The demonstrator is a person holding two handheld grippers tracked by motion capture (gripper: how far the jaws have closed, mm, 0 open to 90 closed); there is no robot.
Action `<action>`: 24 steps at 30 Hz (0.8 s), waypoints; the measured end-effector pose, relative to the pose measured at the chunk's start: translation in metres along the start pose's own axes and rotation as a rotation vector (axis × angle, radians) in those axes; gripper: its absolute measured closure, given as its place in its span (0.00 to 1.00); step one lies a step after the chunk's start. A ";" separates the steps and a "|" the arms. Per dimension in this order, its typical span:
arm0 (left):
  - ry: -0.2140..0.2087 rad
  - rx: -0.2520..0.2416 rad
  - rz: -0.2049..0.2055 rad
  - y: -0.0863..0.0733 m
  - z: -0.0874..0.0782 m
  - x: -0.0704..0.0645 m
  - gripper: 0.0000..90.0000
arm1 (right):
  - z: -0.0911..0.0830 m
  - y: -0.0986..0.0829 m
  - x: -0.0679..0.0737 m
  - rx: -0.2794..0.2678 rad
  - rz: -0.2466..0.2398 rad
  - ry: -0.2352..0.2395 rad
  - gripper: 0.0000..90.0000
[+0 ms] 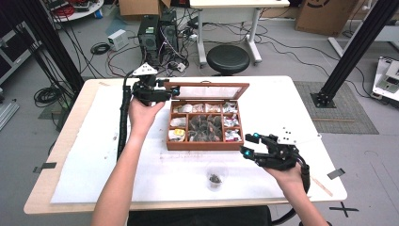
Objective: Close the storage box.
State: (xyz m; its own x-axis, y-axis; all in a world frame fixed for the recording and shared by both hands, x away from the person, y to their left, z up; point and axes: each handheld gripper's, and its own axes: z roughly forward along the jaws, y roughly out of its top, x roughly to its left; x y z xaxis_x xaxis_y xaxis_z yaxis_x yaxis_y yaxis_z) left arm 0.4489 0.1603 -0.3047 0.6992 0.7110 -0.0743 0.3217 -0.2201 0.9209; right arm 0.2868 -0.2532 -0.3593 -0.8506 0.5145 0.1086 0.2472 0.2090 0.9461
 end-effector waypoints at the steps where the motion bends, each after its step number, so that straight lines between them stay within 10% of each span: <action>1: 0.000 0.000 0.000 0.000 0.000 0.000 0.44 | 0.000 0.000 0.000 0.000 0.000 0.000 0.55; 24: 0.004 0.006 0.003 0.000 -0.001 -0.002 0.44 | -0.011 -0.002 -0.013 -0.018 0.021 -0.065 0.52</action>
State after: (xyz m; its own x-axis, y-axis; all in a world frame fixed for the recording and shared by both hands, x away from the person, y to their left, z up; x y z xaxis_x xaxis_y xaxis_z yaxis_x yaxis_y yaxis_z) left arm 0.4472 0.1593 -0.3043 0.6975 0.7131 -0.0702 0.3236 -0.2261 0.9188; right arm 0.2925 -0.2698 -0.3595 -0.8131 0.5718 0.1090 0.2556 0.1825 0.9494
